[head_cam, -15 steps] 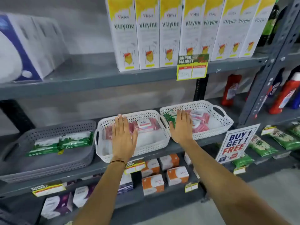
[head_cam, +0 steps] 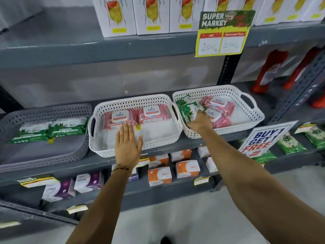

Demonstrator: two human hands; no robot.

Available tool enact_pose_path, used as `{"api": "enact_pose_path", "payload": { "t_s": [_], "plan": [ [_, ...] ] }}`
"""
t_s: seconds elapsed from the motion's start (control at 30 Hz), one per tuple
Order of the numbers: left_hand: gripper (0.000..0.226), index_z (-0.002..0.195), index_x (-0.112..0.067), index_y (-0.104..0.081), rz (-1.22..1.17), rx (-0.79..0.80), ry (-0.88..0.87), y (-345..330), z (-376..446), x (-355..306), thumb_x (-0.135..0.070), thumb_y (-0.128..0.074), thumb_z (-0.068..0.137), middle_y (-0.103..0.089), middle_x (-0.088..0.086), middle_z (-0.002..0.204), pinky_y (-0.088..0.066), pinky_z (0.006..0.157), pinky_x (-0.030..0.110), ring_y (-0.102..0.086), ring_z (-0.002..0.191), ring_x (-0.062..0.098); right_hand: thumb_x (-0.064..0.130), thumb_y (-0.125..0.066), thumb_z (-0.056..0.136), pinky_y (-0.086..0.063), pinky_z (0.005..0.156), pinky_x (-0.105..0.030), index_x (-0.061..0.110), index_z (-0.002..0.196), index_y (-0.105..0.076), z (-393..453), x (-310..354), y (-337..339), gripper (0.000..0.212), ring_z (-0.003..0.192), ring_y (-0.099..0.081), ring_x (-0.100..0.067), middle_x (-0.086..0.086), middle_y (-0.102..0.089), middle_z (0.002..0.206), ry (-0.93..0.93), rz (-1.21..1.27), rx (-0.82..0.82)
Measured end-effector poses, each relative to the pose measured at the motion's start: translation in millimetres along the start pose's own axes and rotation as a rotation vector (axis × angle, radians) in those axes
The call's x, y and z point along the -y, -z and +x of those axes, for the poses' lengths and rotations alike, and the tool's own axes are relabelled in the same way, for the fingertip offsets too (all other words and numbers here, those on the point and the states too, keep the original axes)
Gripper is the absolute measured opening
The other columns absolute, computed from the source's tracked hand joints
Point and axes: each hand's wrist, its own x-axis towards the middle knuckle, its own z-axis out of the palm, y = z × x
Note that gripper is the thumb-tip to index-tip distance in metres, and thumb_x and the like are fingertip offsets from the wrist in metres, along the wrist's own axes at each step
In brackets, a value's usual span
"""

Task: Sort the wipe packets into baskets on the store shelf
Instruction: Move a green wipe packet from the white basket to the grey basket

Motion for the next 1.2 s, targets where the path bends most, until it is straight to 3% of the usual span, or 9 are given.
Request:
{"api": "enact_pose_path", "payload": {
  "t_s": [0.13, 0.37, 0.6, 0.7, 0.97, 1.07, 1.2],
  "plan": [
    [0.073, 0.141, 0.004, -0.022, 0.016, 0.015, 0.014, 0.1, 1.2, -1.5, -0.047, -0.011, 0.091, -0.024, 0.024, 0.149, -0.010, 0.116, 0.043, -0.017, 0.140, 0.035, 0.029, -0.068, 0.080, -0.030, 0.111, -0.054, 0.008, 0.146, -0.016, 4.8, -0.1, -5.9, 0.087, 0.140, -0.024, -0.039, -0.021, -0.024, 0.152, -0.008, -0.026, -0.012],
    [0.068, 0.139, 0.004, -0.030, 0.029, 0.028, 0.027, -1.4, 1.0, 0.1, -0.044, -0.014, 0.093, -0.031, 0.025, 0.147, -0.017, 0.114, 0.045, -0.024, 0.138, 0.036, 0.033, -0.071, 0.077, -0.032, 0.110, -0.055, 0.007, 0.142, -0.026, 6.4, -0.6, -11.8, 0.084, 0.133, -0.036, -0.040, -0.022, -0.040, 0.143, 0.015, 0.032, -0.150],
    [0.074, 0.142, 0.002, -0.023, 0.014, 0.032, -0.001, 2.2, -1.0, 3.6, -0.050, -0.009, 0.091, -0.023, 0.023, 0.150, -0.012, 0.116, 0.044, -0.016, 0.140, 0.034, 0.036, -0.072, 0.074, -0.030, 0.109, -0.053, 0.007, 0.142, -0.029, -5.4, 8.4, -5.8, 0.086, 0.131, -0.037, -0.039, -0.023, -0.043, 0.141, 0.054, 0.102, -0.409],
    [0.083, 0.142, 0.002, -0.022, 0.011, 0.022, -0.003, 8.6, -8.1, 15.9, -0.057, 0.003, 0.090, -0.021, 0.023, 0.151, -0.008, 0.115, 0.042, -0.016, 0.140, 0.034, 0.038, -0.071, 0.075, -0.026, 0.111, -0.056, 0.008, 0.143, -0.029, -10.9, 26.4, -1.4, 0.085, 0.134, -0.034, -0.039, -0.022, -0.040, 0.144, 0.126, 0.144, -0.453],
    [0.086, 0.141, 0.003, -0.026, 0.066, 0.031, 0.095, 42.1, -30.3, 99.0, -0.059, 0.005, 0.090, -0.025, 0.023, 0.149, -0.009, 0.116, 0.045, -0.016, 0.140, 0.035, 0.035, -0.075, 0.069, -0.033, 0.104, -0.048, 0.010, 0.137, -0.040, -51.0, 137.4, -27.1, 0.080, 0.124, -0.043, -0.035, -0.019, -0.050, 0.133, 0.451, 0.214, -0.398],
    [0.087, 0.140, 0.003, -0.028, 0.104, 0.028, 0.142, 58.5, -39.3, 141.0, -0.059, 0.005, 0.089, -0.028, 0.023, 0.148, -0.006, 0.116, 0.044, -0.017, 0.140, 0.036, 0.030, -0.077, 0.069, -0.036, 0.099, -0.044, 0.008, 0.135, -0.042, -76.0, 190.8, -46.5, 0.078, 0.120, -0.046, -0.035, -0.019, -0.053, 0.128, 0.663, 0.210, -0.285],
    [0.087, 0.142, 0.002, -0.024, 0.138, 0.014, 0.194, 80.4, -57.9, 212.1, -0.061, 0.005, 0.088, -0.022, 0.021, 0.151, 0.000, 0.115, 0.041, -0.011, 0.141, 0.034, 0.030, -0.075, 0.071, -0.032, 0.103, -0.041, 0.012, 0.142, -0.035, -113.6, 269.1, -89.8, 0.083, 0.124, -0.044, -0.034, -0.017, -0.050, 0.136, 0.850, 0.092, -0.078]
  ]
}}
